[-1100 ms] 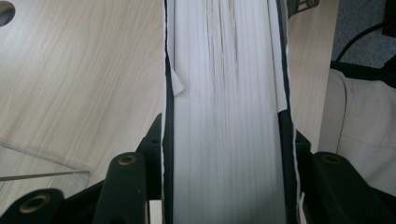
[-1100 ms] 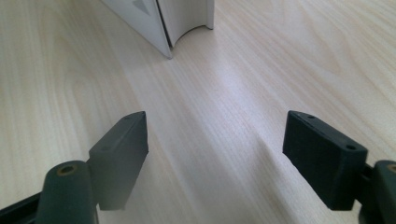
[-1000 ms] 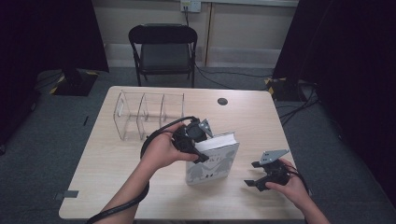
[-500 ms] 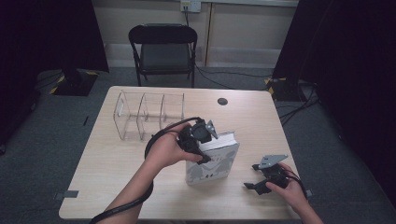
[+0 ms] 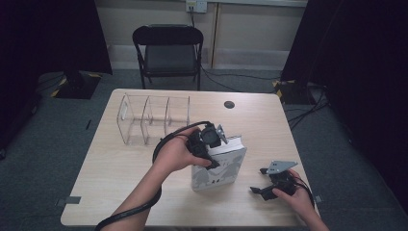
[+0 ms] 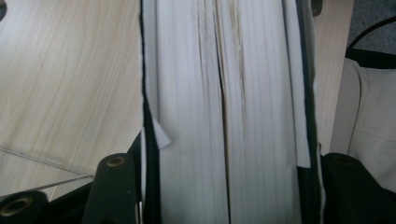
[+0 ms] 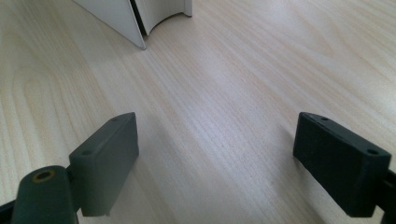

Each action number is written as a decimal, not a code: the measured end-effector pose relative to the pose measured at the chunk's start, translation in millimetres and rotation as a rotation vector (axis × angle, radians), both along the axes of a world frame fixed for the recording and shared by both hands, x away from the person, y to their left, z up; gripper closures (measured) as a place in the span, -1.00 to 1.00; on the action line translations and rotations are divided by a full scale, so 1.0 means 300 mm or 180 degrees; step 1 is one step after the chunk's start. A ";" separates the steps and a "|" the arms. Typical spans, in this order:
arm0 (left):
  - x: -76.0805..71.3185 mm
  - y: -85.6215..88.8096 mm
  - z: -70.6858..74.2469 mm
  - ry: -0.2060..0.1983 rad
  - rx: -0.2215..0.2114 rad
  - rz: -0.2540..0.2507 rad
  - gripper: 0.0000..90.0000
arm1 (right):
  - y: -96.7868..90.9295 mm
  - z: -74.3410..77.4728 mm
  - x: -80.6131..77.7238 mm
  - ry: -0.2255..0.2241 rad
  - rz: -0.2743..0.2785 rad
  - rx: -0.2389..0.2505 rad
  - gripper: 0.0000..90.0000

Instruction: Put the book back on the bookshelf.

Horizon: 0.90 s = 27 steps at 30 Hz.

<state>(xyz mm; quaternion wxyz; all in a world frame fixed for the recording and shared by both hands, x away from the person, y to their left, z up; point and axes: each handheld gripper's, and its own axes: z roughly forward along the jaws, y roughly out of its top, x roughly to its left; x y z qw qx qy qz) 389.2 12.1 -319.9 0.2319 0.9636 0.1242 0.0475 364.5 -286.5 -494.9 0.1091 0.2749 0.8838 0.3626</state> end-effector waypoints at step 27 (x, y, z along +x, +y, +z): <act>0.008 -0.022 -0.008 0.0232 0.0209 0.0211 0.10 | -0.003 -0.009 -0.005 -0.0062 -0.0036 0.0085 -0.70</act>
